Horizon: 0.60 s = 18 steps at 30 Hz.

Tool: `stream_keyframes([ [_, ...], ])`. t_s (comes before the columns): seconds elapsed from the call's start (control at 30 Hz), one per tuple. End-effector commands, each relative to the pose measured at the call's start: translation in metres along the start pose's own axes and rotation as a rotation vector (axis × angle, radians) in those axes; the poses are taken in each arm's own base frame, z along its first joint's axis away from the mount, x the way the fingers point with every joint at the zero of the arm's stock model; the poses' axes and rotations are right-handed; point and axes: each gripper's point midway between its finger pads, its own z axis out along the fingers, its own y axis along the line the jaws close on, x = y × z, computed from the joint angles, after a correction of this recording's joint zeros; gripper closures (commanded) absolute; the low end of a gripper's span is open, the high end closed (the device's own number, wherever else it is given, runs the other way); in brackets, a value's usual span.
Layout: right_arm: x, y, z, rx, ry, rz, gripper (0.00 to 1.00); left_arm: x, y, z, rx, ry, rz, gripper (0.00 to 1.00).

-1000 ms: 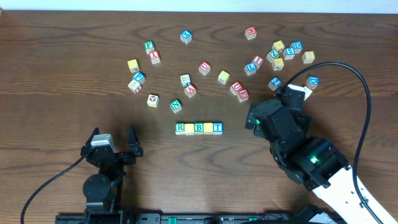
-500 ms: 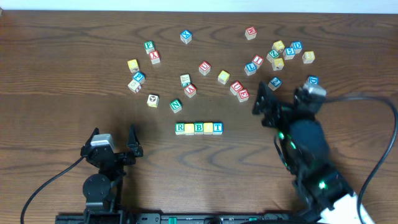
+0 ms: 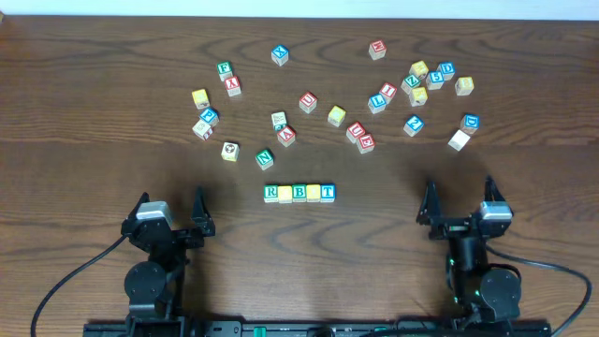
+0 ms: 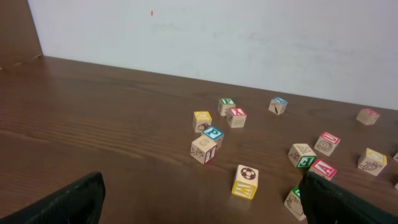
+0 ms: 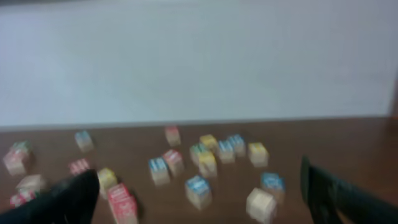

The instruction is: Spell out ROBOT

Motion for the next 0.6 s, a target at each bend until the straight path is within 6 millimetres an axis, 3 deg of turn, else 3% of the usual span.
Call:
stream_keyframes([
  [0.0, 0.006, -0.006, -0.005, 0.005, 0.017, -0.071, 0.01, 0.017, 0.006, 0.001, -0.026, 0.049, -0.003, 0.02],
  [0.13, 0.037, -0.017, -0.008, 0.044, 0.146, -0.085, 0.01, 0.017, 0.006, 0.001, -0.026, 0.049, -0.003, 0.02],
  [0.57, 0.036, -0.015, -0.008, 0.028, 0.142, -0.09, 0.01, 0.017, 0.006, 0.001, -0.026, 0.049, -0.003, 0.02],
])
